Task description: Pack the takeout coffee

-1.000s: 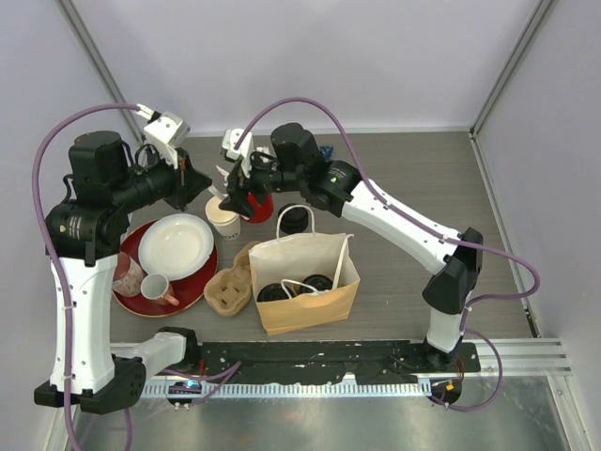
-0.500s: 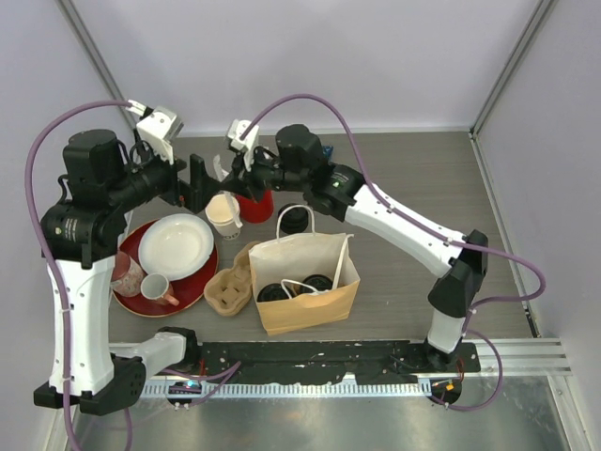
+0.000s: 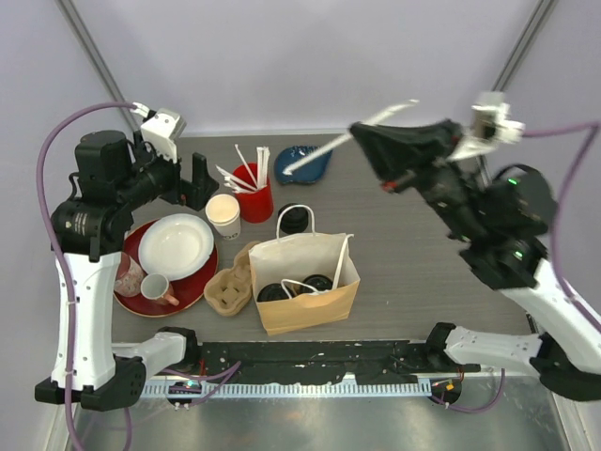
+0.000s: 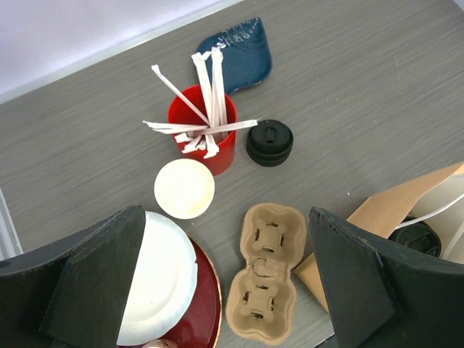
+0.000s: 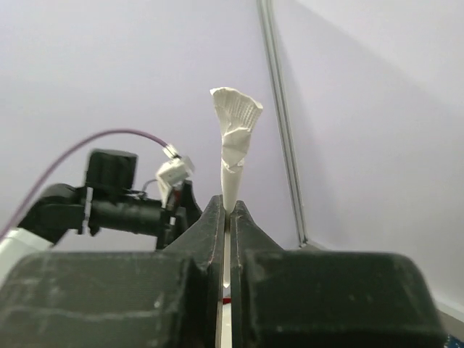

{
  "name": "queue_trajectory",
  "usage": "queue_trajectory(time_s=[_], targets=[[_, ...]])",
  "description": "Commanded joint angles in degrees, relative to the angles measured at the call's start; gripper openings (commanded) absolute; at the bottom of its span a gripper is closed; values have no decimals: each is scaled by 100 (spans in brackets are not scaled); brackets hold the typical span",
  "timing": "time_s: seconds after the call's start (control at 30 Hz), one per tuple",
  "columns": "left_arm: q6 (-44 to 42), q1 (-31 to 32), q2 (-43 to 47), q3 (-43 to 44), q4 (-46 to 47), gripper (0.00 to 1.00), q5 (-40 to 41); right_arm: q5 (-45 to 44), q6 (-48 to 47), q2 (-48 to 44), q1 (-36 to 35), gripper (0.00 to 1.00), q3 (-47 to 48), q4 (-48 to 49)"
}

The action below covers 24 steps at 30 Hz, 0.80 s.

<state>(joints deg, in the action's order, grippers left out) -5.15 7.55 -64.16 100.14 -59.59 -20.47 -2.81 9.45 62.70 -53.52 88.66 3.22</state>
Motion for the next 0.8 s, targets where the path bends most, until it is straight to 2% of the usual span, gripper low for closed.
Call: queue_trajectory(time_s=[0.0,0.13,0.33,0.53,0.6,0.77], targets=[[-48,27,18,-169,264,100,34,-352,960,-854,-19,1,-987,-216],[-4,18,-26,-231,290,100,-45,-448,1471,-1583,-19,1,-1877,-559],[49,27,-9,-275,317,100,-98,-335,1937,-1866,-27,1,-2784,-753],[31,27,0,-328,308,100,-98,-651,1342,-1524,-27,1,-2688,-2175],[31,27,0,-337,299,100,-98,-537,1200,-1340,-27,1,-2469,-2683],[14,27,-35,-372,343,100,-98,96,875,-1181,-27,1,-2178,-3134]])
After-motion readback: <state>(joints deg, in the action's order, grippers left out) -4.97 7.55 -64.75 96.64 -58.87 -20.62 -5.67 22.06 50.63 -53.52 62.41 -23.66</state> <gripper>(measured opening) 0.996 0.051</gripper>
